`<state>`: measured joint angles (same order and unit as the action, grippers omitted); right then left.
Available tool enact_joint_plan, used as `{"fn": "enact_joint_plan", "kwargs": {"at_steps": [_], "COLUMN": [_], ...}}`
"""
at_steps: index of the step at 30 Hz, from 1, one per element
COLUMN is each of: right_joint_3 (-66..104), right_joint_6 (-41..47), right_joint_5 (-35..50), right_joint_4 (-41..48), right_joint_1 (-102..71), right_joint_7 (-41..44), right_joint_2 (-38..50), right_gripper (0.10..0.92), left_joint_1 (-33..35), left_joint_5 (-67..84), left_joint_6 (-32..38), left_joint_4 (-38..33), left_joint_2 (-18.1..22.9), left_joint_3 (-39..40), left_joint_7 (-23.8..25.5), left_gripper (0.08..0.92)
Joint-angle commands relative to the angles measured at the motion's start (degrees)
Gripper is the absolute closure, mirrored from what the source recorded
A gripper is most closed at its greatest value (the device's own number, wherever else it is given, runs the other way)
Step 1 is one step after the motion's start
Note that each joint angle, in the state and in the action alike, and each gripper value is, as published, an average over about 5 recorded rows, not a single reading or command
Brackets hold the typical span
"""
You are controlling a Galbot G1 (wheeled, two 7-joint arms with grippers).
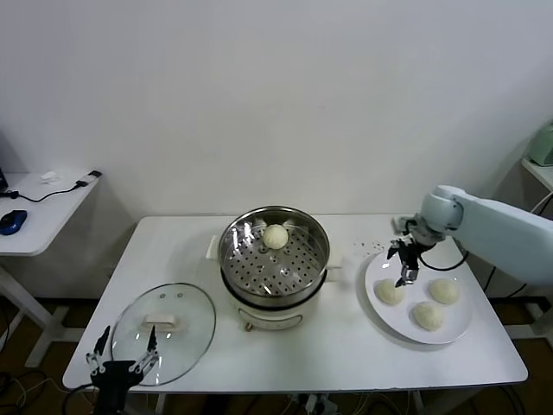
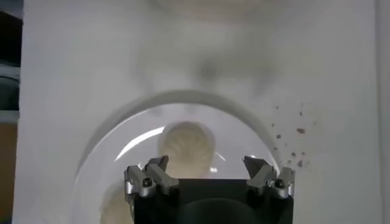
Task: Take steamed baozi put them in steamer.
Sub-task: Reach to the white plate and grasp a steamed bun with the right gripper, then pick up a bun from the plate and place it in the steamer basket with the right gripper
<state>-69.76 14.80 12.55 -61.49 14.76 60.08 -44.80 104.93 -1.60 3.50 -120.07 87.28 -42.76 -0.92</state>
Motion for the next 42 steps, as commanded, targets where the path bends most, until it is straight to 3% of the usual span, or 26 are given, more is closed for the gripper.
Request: {"fn": "enact_joint_plan", "kwargs": {"at_steps": [1, 14, 31, 37, 42], "right_joint_3": [5.0, 5.0, 4.7, -1.6, -13.7], "right_joint_6": [1.2, 0.8, 0.2, 0.1, -0.9], "right_joint_5": [-3.8, -4.1, -2.7, 4.5, 17.7], "right_joint_4": [5.5, 7.5, 7.0, 5.1, 5.3], "right_joint_1": [-7.3, -7.5, -5.5, 4.7, 23.1], "right_joint_7": [0.2, 1.0, 1.5, 1.7, 2.8], "right_joint_2": [-3.1, -4.6, -3.8, -2.6, -5.9], "right_gripper": [0.203, 0.214, 0.427, 0.439, 0.440], "left_joint_1": [-0.1, -0.3, 0.2, 0.4, 0.1], "left_joint_5": [0.0, -0.1, -0.1, 0.0, -0.2], "left_joint_6": [0.0, 0.0, 0.3, 0.3, 0.0], "left_joint_4": [0.3, 0.7, 0.8, 0.4, -0.1], "left_joint_2": [0.1, 0.1, 0.0, -0.2, -0.3], "left_joint_3": [0.0, -0.2, -0.1, -0.1, 0.4], "left_joint_7": [0.0, 0.0, -0.1, -0.1, 0.0], "left_gripper": [0.177, 0.177, 0.177, 0.177, 0.177]}}
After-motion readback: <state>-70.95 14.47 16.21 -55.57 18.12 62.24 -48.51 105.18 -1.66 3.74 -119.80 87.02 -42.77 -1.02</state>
